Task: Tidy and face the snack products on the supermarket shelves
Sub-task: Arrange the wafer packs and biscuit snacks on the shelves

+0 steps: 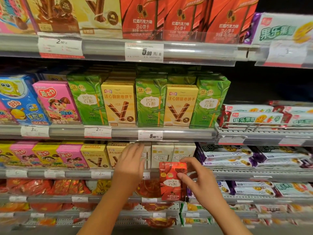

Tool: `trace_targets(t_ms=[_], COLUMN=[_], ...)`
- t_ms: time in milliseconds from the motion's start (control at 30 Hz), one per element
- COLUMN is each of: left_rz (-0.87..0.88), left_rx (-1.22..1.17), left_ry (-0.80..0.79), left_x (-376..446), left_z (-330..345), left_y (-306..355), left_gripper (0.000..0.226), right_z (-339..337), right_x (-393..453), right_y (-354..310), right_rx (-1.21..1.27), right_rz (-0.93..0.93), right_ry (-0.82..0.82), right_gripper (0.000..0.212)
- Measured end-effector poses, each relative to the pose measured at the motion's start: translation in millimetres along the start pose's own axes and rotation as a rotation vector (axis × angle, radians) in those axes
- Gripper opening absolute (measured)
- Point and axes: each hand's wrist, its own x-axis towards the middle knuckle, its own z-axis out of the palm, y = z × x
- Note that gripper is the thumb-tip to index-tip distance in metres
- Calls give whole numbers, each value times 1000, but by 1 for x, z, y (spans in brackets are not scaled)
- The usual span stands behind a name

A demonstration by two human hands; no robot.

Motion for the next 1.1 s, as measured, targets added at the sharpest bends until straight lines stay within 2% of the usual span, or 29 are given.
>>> trace_targets(t_ms=[133,267,600,900,1100], left_rz=[-2,-18,6,54,104], left_rx=[262,326,214,195,154], left_ry=[-123,-126,67,86,71], left_x=[19,25,24,21,5], left_z=[5,9,7,8,-13], left_y=[-9,-11,-20,-26,-6], left_gripper=[45,39,32,38,33], right_z=[-10,-15,-23,-39,-63], right_x=[-7,-9,-8,2,10], right_y=[9,13,14,3,-14], right_rx=[-11,-10,-21,9,40], right_rz=[36,51,54,-15,-91], right_ry=[49,88,108,149,202], right_gripper=[30,30,30,29,30])
